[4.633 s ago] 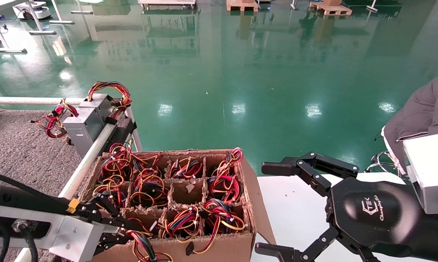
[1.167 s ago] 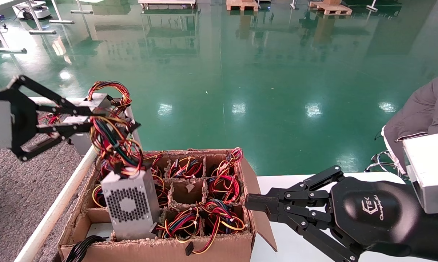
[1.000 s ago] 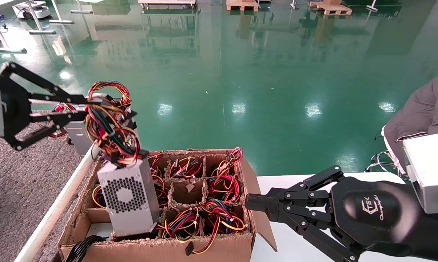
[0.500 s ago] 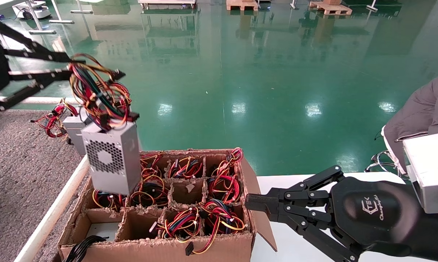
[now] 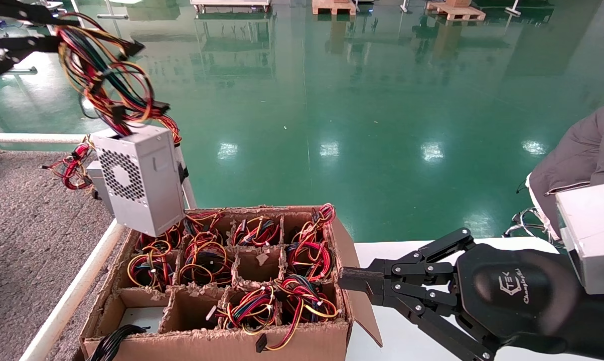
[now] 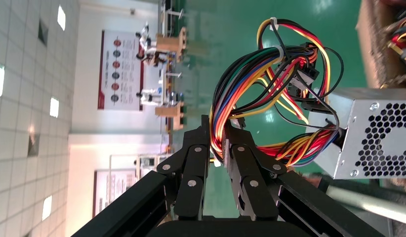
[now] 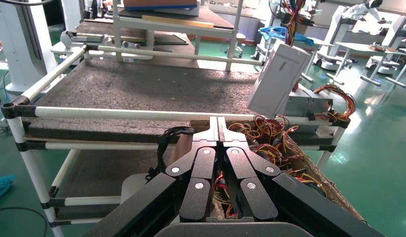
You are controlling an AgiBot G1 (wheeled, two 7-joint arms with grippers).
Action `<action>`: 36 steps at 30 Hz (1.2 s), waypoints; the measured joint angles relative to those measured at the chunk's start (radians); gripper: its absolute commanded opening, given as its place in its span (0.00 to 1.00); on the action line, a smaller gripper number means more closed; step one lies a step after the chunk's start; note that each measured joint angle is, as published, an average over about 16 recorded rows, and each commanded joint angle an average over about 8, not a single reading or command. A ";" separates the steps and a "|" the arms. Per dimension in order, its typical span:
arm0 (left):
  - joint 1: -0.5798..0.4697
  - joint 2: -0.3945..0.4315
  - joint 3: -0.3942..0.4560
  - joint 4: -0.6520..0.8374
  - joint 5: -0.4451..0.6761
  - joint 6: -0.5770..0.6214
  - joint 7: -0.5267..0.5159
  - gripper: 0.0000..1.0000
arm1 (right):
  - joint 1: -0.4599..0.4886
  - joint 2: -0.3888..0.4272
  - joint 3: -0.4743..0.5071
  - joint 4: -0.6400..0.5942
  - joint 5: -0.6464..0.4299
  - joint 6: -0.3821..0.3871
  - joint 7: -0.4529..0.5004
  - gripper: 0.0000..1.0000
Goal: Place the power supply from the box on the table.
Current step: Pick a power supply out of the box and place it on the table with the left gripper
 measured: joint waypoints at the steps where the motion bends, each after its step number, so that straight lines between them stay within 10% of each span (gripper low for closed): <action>1: -0.002 -0.003 0.002 0.002 0.005 -0.003 -0.002 0.00 | 0.000 0.000 0.000 0.000 0.000 0.000 0.000 0.00; 36: -0.037 0.009 0.216 0.255 0.260 -0.165 -0.020 0.00 | 0.000 0.000 0.000 0.000 0.000 0.000 0.000 0.00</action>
